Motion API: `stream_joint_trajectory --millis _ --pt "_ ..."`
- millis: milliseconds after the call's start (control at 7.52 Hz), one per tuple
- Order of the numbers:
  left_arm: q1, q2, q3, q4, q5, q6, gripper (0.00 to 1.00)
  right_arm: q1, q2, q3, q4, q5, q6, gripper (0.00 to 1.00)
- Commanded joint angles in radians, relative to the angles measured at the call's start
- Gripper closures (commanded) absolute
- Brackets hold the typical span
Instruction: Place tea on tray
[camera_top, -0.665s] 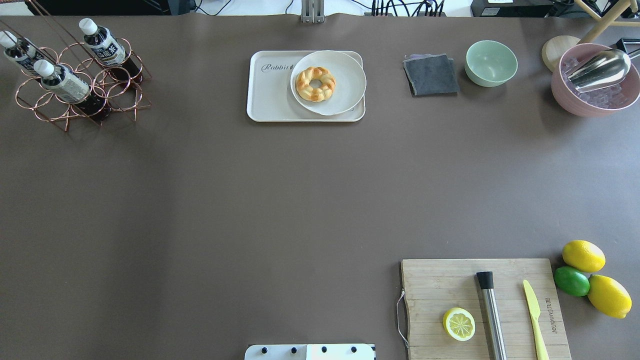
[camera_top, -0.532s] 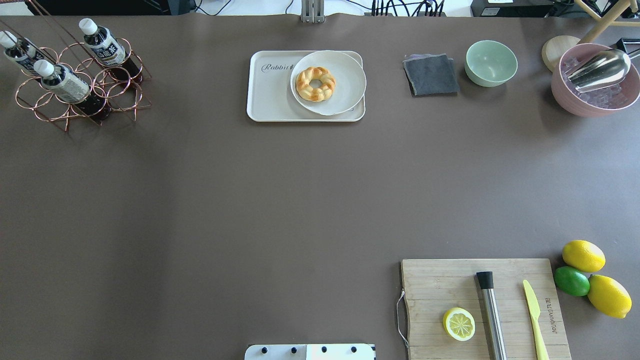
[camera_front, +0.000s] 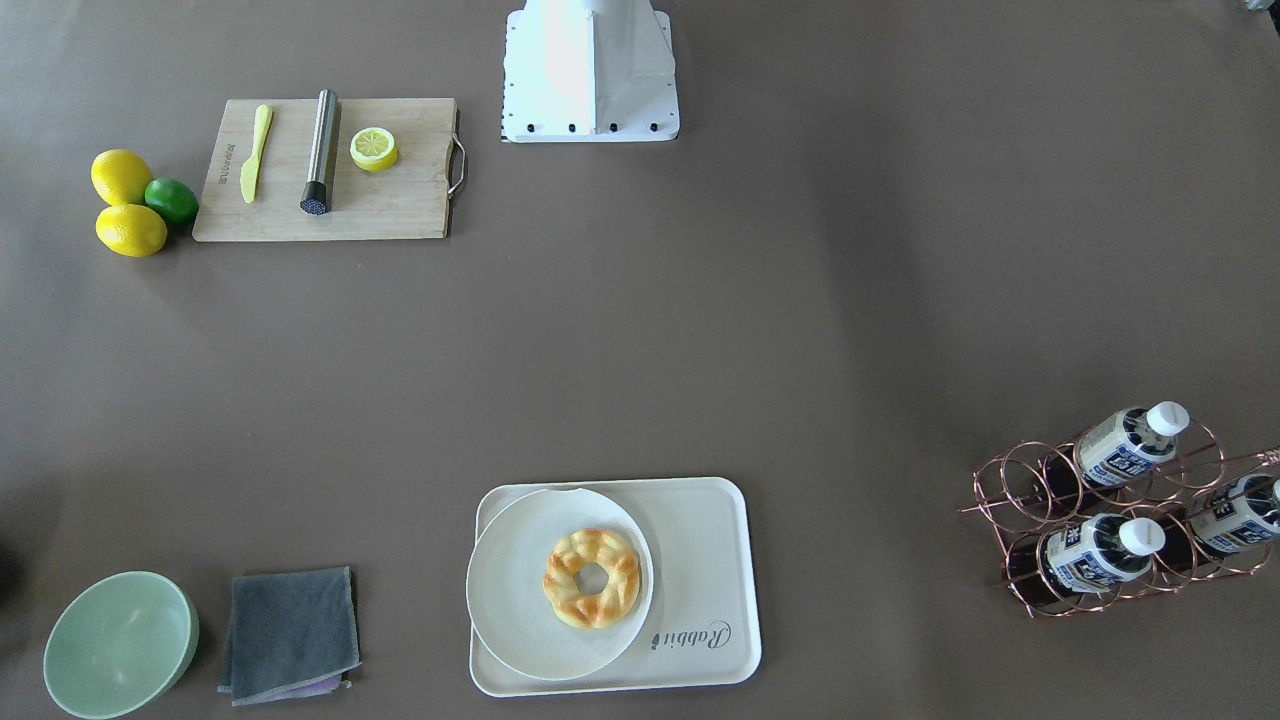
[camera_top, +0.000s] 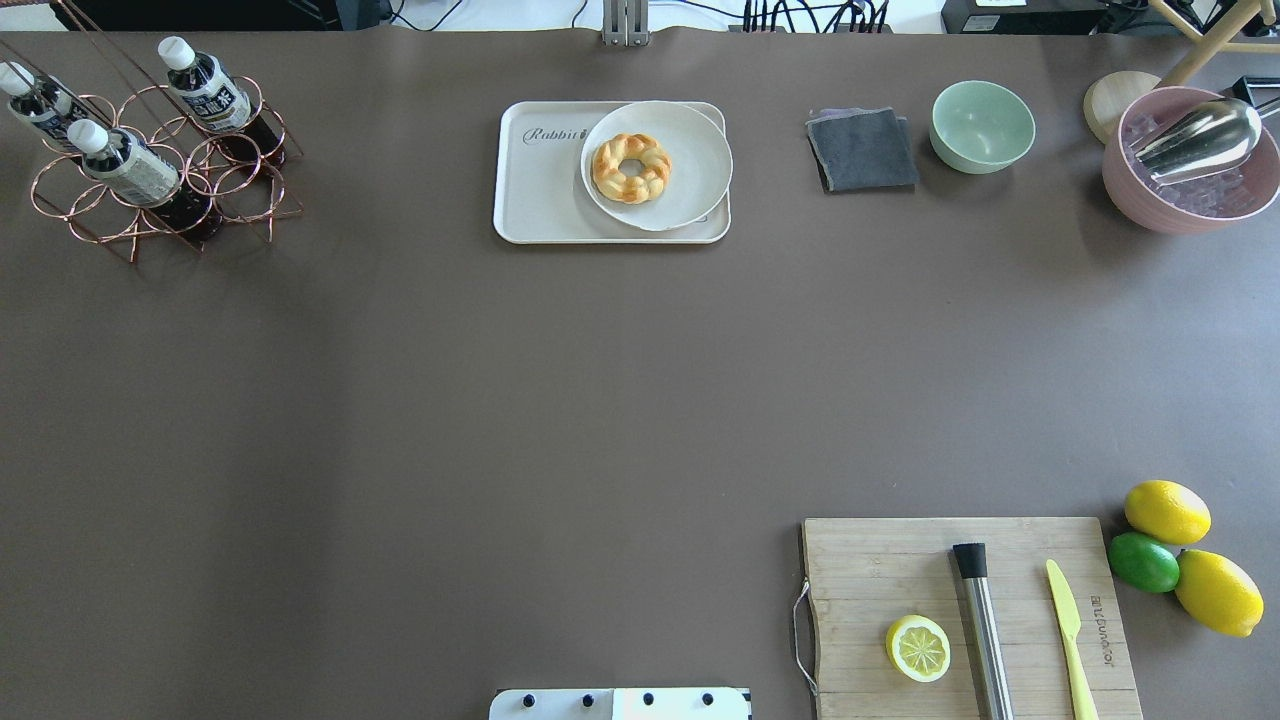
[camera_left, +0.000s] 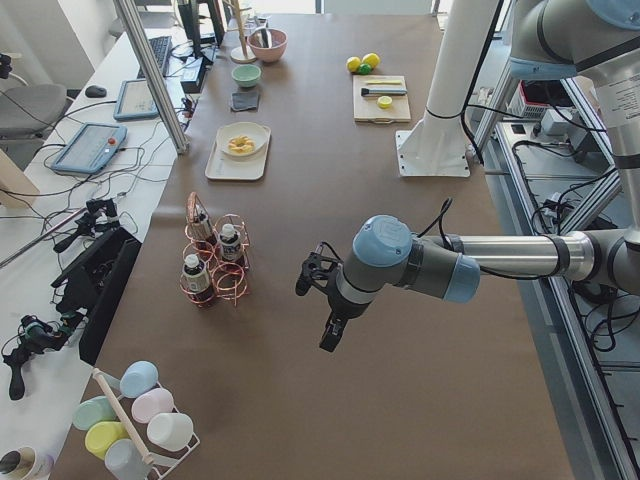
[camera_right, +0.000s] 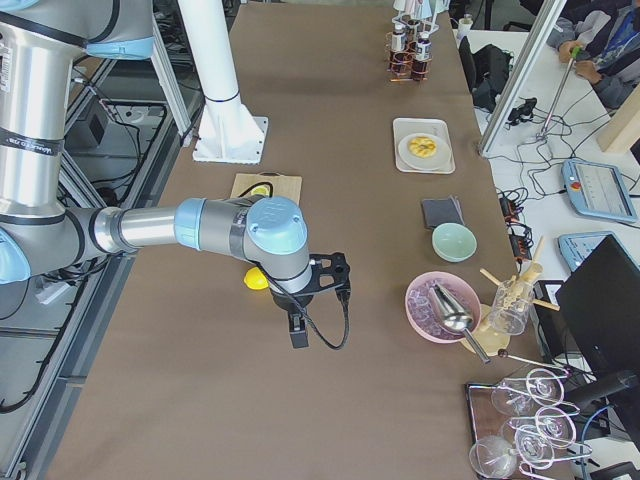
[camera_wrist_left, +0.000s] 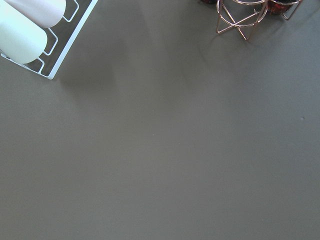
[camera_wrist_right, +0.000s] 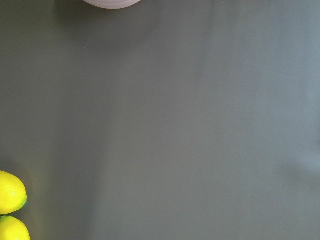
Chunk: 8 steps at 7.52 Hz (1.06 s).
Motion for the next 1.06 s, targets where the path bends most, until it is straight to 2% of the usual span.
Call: stream_joint_trajectory --millis 0,266,665,930 --pt "0.002 0.004 0.001 -0.028 -0.01 0.003 0.04 0.0 -0.001 0.002 -0.001 0.002 0.005 0.0" --pt "-0.021 0.005 -0.003 -0.062 -0.004 0.003 0.04 -0.002 -0.004 0.007 -0.001 0.002 0.004 0.0" --pt "-0.023 0.013 -0.003 -0.105 -0.009 0.003 0.03 0.0 -0.057 0.095 0.0 0.008 0.01 0.0" --pt "-0.022 0.031 0.0 -0.105 -0.009 0.003 0.03 0.0 -0.07 0.097 0.002 0.014 0.01 0.0"
